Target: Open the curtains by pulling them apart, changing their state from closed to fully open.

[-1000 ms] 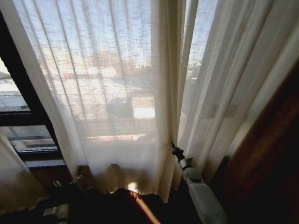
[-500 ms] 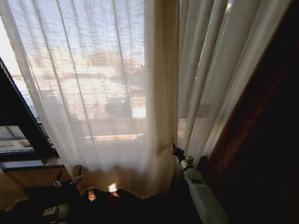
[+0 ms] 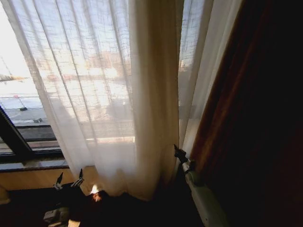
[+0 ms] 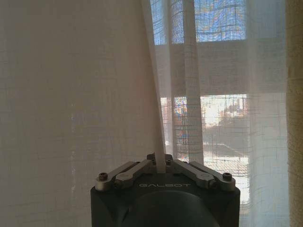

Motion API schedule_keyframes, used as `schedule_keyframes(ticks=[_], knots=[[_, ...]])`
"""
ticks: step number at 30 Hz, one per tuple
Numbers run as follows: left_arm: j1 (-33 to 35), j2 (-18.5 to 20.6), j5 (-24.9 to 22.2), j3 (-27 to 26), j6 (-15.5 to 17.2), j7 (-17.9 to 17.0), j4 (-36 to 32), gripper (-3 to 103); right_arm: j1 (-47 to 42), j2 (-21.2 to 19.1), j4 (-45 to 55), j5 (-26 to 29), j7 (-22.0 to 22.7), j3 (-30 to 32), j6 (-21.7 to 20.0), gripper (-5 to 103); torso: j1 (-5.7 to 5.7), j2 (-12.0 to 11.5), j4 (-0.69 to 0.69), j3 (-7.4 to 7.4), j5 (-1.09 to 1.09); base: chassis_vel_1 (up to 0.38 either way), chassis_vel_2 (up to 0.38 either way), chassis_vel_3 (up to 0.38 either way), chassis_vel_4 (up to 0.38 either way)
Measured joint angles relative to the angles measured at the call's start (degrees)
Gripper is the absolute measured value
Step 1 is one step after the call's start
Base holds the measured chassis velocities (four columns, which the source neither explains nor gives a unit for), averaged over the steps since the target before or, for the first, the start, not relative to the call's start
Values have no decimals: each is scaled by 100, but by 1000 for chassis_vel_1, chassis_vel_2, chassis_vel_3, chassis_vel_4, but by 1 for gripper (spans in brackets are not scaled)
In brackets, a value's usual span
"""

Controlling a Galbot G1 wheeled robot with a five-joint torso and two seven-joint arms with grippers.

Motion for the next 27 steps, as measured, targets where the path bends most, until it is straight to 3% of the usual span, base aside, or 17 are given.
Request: schedule_keyframes(ticks=[6, 16, 19, 27], knots=[[0, 1, 0, -4, 0, -2, 1, 100, -18, 0, -1, -19, -54, -23, 17, 0, 0, 0, 5, -1, -10, 12, 20, -10, -19], [0, 1, 0, -3, 0, -2, 0, 100, 110, -92, -182, -66, -15, -70, 39, 0, 0, 0, 2, 0, -1, 19, 21, -18, -19], [0, 1, 0, -2, 0, -1, 0, 100, 340, -191, -479, -225, 506, 36, -59, 0, 0, 1, 3, 0, -3, 0, 0, 0, 0], [0, 1, 0, -1, 0, -2, 1, 100, 471, -447, -587, -433, 1260, 332, -496, 0, -1, 1, 4, -1, -4, 0, 0, 0, 0]])
